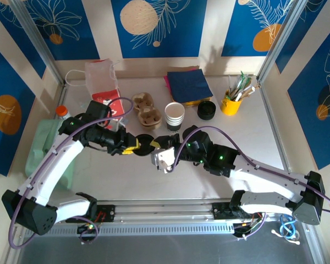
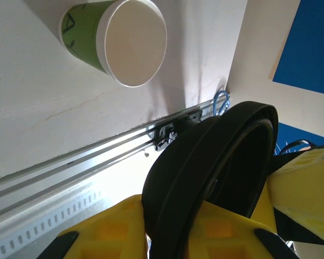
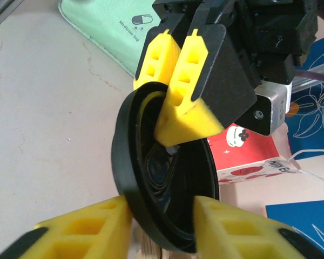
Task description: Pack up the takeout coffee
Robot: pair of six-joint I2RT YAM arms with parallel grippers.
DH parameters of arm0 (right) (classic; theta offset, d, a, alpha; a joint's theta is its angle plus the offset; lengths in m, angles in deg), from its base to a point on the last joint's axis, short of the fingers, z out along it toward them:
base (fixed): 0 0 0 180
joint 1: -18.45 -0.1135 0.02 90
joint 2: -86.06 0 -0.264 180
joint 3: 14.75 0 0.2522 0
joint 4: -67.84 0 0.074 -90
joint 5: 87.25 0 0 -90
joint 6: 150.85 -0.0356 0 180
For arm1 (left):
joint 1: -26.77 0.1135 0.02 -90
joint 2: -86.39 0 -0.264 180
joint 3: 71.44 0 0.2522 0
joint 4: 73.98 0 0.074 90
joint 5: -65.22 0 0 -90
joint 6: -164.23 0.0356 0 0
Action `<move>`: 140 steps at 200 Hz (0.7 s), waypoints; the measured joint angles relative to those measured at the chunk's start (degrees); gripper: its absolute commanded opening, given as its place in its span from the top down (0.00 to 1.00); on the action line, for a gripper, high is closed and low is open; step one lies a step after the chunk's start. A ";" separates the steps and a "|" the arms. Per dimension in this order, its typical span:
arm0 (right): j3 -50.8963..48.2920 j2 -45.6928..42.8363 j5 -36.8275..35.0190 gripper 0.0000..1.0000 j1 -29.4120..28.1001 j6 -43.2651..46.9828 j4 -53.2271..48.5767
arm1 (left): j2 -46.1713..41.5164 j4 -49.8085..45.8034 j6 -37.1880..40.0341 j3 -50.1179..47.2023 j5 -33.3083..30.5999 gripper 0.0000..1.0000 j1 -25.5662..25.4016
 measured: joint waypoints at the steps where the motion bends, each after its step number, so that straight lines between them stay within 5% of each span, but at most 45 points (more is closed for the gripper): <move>1: 0.00 0.02 -0.02 0.70 0.00 -0.04 0.00 | 0.00 0.00 -0.09 -0.02 0.00 0.80 0.00; 76: -0.04 0.63 -1.77 0.92 -0.70 0.11 1.11 | -0.94 5.88 -1.90 -1.16 3.23 0.58 0.31; 140: -0.04 0.63 -2.03 0.96 -0.66 0.04 1.51 | -1.46 7.28 -2.19 -1.16 3.28 0.42 0.33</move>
